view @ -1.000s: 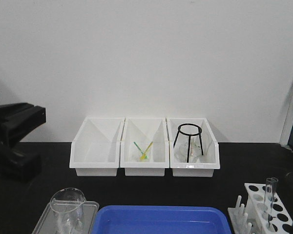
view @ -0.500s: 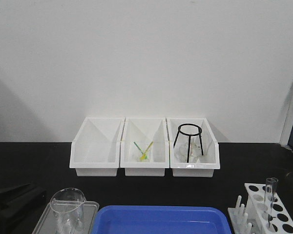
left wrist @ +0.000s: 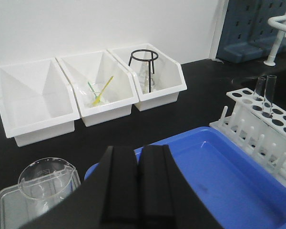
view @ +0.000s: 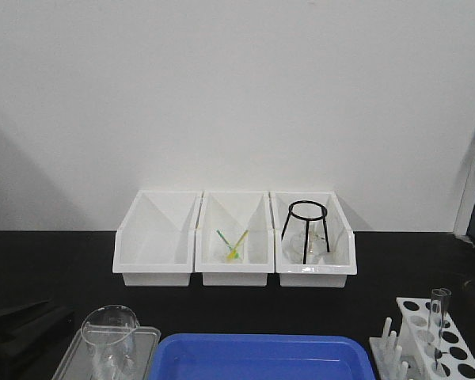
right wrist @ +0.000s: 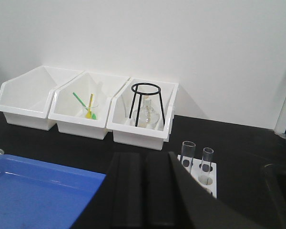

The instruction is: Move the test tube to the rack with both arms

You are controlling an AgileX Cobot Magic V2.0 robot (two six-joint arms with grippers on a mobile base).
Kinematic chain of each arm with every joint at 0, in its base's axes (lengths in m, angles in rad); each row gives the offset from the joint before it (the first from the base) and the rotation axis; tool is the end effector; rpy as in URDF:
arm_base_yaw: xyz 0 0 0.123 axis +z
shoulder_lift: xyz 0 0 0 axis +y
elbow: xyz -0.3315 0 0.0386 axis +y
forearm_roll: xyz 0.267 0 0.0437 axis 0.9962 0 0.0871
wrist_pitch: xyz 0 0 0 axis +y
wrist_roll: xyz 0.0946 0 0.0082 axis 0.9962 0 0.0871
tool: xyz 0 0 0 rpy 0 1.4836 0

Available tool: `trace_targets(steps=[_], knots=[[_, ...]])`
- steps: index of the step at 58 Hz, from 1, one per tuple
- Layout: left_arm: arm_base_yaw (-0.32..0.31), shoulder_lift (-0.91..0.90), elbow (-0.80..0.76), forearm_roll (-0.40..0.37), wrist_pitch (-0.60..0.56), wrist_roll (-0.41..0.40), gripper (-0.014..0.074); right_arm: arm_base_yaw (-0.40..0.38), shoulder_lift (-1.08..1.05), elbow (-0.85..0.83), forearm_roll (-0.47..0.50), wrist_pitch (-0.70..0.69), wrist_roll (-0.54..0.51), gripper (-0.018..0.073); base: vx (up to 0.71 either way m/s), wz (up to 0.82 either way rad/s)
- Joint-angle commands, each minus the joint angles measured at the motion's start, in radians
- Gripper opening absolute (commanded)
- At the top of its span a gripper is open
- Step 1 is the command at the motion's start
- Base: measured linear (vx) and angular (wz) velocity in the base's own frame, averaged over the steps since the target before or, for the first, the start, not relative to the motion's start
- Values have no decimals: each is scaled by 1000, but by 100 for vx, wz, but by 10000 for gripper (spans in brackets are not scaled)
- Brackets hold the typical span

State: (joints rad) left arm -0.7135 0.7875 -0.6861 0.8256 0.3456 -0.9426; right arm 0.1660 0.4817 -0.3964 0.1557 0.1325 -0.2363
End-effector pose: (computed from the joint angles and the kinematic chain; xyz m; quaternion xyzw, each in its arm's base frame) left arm 0.1308 -0.0819 0.3785 0.1454 0.7749 -0.1632 0.5932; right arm 0.0865 0.0165 0.3193 -0.0996 0.7446 0.0354 0.6591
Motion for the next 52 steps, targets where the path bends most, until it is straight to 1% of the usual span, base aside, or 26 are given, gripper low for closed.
trace_targets(steps=[1, 4, 6, 9, 11, 14, 15, 16, 17, 19, 21, 23, 26, 28, 30, 36, 43, 47, 52], knots=[[-1, -9, -29, 14, -61, -5, -7, -2, 3, -32, -8, -88, -12, -11, 0, 0], [-1, -9, -29, 5, -101, -6, -7, -2, 3, -32, -8, -88, -12, -11, 0, 0], [-1, -9, -29, -16, -133, 5, -7, -2, 3, -32, -8, -88, -12, -11, 0, 0], [-1, -9, -29, -78, -175, 76, -7, -2, 3, -32, -8, -88, -12, -11, 0, 0], [-1, -9, -29, -144, -203, 160, -7, -2, 3, -32, -8, -88, -12, -11, 0, 0], [-1, -9, -29, -316, -232, 369, -7, -2, 3, -32, -8, -88, -12, -11, 0, 0], [-1, -8, -29, -362, -237, 422, -7, -2, 3, -32, -8, -88, -12, -11, 0, 0], [-1, -8, -29, -432, -242, 504, -7, -2, 3, -32, -8, -88, -12, -11, 0, 0], [-1, -8, -29, -479, -245, 559, -7, -2, 3, -32, -8, -88, -12, -11, 0, 0], [-1, -8, -29, -619, -252, 721, -7, -2, 3, -32, -8, -88, -12, -11, 0, 0], [-1, -8, -29, -706, -258, 821, -7, -2, 3, -32, -8, -88, -12, -11, 0, 0], [-1, -8, -29, -817, -270, 949, -7, -2, 3, -32, -8, -88, -12, -11, 0, 0], [-1, -8, -29, -914, -293, 1066, -7, -2, 3, -32, -8, -88, -12, -11, 0, 0], [-1, -8, -29, -948, -307, 1109, -7, -2, 3, -32, -8, -88, -12, -11, 0, 0], [-1, -8, -29, -957, -321, 1125, -7, -2, 3, -32, -8, -88, -12, -11, 0, 0], [-1, -8, -29, -955, -352, 1123, -7, -2, 3, -32, -8, -88, -12, -11, 0, 0], [-1, -4, -28, -953, -346, 1125, -7, -2, 3, -32, -8, -88, -12, -11, 0, 0], [-1, 3, -28, -938, -340, 1125, -7, -2, 3, -32, -8, -89, -12, -11, 0, 0], [3, 10, -25, -894, -327, 1125, -7, -2, 3, -32, -8, -89, -12, -11, 0, 0]])
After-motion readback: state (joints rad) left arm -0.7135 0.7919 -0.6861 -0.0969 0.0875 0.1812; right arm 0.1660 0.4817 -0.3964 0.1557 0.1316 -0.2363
